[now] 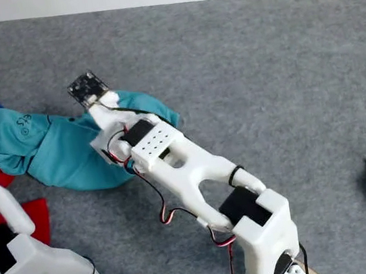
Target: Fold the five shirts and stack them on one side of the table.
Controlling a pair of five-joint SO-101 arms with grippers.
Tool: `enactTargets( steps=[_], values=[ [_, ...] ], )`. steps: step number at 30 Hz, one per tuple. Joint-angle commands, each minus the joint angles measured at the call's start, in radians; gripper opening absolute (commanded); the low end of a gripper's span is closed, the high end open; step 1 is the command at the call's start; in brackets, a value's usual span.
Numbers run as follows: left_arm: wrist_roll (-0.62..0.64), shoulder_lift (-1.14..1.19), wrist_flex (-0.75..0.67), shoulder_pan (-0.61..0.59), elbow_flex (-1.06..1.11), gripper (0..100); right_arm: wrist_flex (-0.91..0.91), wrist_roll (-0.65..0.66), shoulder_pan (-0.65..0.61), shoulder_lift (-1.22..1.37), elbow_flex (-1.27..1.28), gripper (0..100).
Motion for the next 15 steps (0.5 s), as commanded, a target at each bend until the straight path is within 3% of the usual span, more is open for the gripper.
enactTargets(
  steps=[1, 12, 15],
  values=[
    [-0.008, -0.05, -0.015, -0.016, -0.012, 1, -0.013, -0.011, -0.012, -0.019, -0.059, 21.7],
    [-0.008, -0.05, -0.017, -0.016, -0.004, 1, 0.013, -0.006, -0.081, 0.035, -0.039, 21.5],
    [-0.008, -0.05, -0.032, -0.016, 0.004, 1, 0.012, -0.005, -0.077, 0.073, -0.045, 15.6]
  ],
)
